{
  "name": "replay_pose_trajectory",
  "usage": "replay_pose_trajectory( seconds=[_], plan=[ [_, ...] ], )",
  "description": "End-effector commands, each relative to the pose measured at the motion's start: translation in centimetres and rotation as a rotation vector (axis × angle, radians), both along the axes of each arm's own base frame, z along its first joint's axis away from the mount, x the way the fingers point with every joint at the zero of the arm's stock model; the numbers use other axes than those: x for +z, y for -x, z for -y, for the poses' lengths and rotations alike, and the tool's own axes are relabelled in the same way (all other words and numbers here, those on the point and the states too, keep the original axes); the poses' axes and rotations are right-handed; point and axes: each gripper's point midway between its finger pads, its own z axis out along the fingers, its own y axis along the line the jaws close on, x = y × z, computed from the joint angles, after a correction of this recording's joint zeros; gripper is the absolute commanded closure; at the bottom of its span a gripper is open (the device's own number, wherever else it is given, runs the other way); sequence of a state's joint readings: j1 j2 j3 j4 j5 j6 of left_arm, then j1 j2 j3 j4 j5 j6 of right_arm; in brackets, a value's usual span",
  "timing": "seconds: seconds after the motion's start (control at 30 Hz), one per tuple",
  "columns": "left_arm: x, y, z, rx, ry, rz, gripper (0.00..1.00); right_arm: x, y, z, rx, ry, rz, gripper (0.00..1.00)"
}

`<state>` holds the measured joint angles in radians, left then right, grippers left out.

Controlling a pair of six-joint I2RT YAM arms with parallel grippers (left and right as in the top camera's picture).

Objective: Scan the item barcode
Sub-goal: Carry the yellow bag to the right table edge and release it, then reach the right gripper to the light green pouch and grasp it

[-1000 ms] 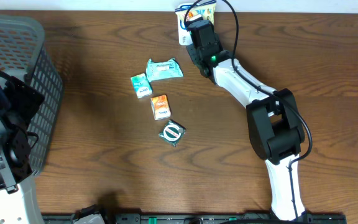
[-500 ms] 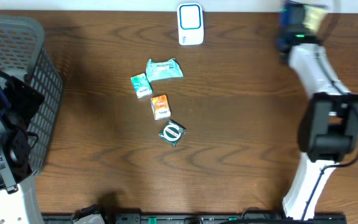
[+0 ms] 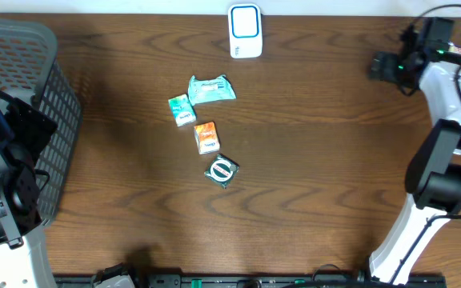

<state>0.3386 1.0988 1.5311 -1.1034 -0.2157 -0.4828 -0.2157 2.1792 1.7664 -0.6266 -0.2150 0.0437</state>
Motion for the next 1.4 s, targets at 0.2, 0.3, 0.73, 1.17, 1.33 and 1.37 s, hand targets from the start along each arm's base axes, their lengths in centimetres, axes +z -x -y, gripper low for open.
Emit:
replay_pose_trajectory(
  seconds=[0.2, 0.3, 0.73, 1.17, 1.33, 1.37],
  plan=[
    [0.0, 0.1, -0.1, 0.013, 0.002, 0.0, 0.05, 4.1, 0.0, -22.8, 0.386, -0.285, 0.085, 0.01],
    [0.0, 0.1, -0.1, 0.013, 0.002, 0.0, 0.05, 3.9, -0.3, -27.4, 0.426, -0.164, 0.146, 0.01],
    [0.0, 0.1, -0.1, 0.013, 0.002, 0.0, 0.05, -2.9, 0.6, -39.1, 0.482, -0.191, 0.175, 0.01],
    [0.0, 0.1, -0.1, 0.013, 0.002, 0.0, 0.05, -4.5, 3.5, -42.2, 0.609, -0.378, 0.073, 0.99],
    [0.0, 0.1, -0.1, 0.013, 0.002, 0.0, 0.05, -0.3, 3.2, -39.6, 0.574, -0.344, 0.089, 0.99],
    [0.0, 0.1, -0.1, 0.013, 0.002, 0.0, 0.05, 1.1, 3.3, -38.1, 0.546, -0.295, 0.083, 0.99]
  ],
)
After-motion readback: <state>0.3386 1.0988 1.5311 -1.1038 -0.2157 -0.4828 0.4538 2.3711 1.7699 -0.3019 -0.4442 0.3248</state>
